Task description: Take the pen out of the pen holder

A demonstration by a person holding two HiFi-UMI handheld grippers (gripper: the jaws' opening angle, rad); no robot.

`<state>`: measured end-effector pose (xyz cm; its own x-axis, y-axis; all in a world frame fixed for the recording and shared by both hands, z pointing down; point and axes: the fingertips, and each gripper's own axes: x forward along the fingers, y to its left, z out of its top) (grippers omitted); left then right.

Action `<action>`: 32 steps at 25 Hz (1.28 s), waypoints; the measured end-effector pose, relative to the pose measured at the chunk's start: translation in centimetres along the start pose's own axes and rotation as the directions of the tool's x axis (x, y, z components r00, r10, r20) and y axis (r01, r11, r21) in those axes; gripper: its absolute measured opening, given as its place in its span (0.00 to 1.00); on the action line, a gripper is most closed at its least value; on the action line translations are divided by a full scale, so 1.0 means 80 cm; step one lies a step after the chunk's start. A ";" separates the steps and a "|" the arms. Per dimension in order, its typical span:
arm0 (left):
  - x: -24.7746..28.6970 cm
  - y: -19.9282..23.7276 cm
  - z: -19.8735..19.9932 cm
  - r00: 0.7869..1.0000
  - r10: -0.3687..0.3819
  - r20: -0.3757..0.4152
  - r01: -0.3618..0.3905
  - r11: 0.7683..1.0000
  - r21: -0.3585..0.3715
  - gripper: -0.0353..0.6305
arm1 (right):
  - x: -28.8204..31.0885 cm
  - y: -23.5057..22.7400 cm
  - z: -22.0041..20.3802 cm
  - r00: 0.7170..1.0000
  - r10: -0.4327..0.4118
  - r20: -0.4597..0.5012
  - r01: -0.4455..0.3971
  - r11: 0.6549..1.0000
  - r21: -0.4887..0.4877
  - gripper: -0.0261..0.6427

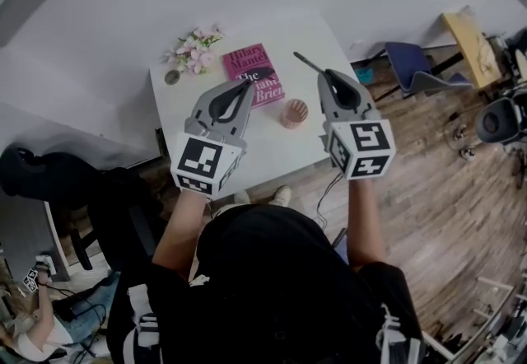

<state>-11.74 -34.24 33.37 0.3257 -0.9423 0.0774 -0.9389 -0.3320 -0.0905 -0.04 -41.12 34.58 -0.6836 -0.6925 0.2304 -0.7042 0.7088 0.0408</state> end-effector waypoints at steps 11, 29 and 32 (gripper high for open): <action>0.000 -0.005 0.042 0.998 -0.002 0.059 0.000 0.999 0.041 0.08 | -0.027 0.002 0.042 0.995 -0.015 0.101 0.018 1.000 -0.026 0.13; 0.001 -0.010 0.045 0.998 -0.007 0.061 0.004 0.999 0.045 0.08 | -0.030 0.009 0.047 0.992 -0.004 0.124 0.011 0.998 -0.054 0.13; 0.002 -0.011 0.045 0.998 -0.008 0.061 0.005 0.999 0.042 0.08 | -0.030 0.009 0.046 0.992 -0.004 0.124 0.011 0.998 -0.056 0.13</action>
<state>-10.46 -34.24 29.93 0.3393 -0.9405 0.0169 -0.9317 -0.3385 -0.1321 0.40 -39.43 30.43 -0.6996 -0.7064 0.1079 -0.6995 0.7078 0.0982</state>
